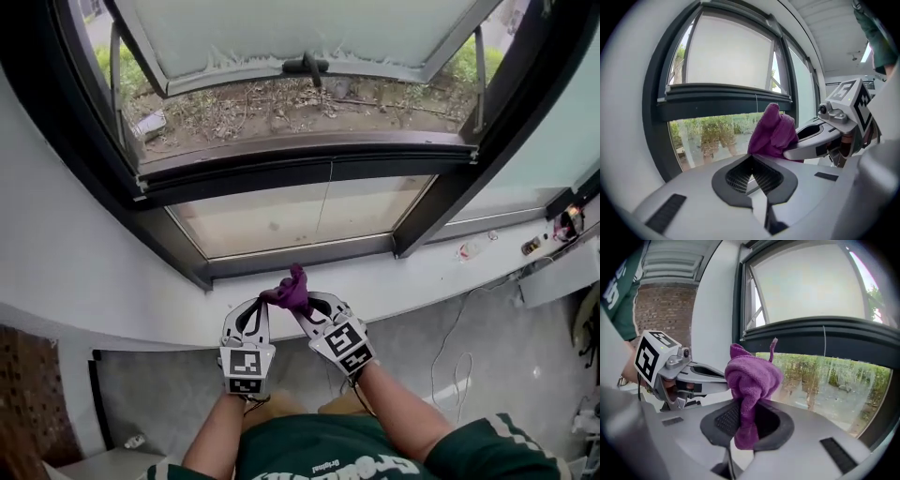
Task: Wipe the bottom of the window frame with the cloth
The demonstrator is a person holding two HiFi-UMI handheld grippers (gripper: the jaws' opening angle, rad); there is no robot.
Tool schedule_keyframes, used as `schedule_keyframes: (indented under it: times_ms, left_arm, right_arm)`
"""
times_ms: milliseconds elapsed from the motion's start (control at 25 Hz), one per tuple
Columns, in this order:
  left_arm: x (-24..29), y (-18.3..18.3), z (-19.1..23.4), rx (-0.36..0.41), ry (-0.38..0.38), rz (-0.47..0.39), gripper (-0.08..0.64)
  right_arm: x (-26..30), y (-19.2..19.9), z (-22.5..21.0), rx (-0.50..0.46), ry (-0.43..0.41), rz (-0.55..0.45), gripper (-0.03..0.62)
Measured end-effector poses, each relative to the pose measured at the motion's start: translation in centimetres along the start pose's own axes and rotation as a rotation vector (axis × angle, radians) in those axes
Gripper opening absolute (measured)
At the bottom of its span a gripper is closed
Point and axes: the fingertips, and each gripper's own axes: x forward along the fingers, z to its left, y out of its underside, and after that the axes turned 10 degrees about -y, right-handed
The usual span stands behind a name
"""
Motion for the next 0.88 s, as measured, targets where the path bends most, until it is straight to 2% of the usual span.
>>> schedule_keyframes:
  times_ms: [80,360,560,720,880]
  left_arm:
    - [-0.6,-1.6,-1.0,0.016,0.022,-0.029,0.009]
    - [-2.6,-8.0,-1.8,0.064,0.024,-0.132,0.009]
    - [-3.6,-9.8,-2.3,0.106,0.032,-0.168,0.009]
    - [-3.8,-11.0,-2.0,0.111,0.022,-0.179,0.009]
    - [-4.1,-12.6,-2.0,0.058,0.024,-0.192,0.009]
  right_arm:
    - [-1.7,-1.3,-0.4,0.003,0.019,-0.039,0.066]
    - [-6.1,-6.9,-1.1,-0.05,0.029,-0.158,0.066]
    - [-8.1,-10.2,-1.3,-0.091,0.033,-0.229,0.066]
    - [-8.4,-11.1,-2.4,-0.112,0.037,-0.244,0.066]
    - [-8.7,-11.4,-2.8,-0.122,0.029,-0.25,0.066]
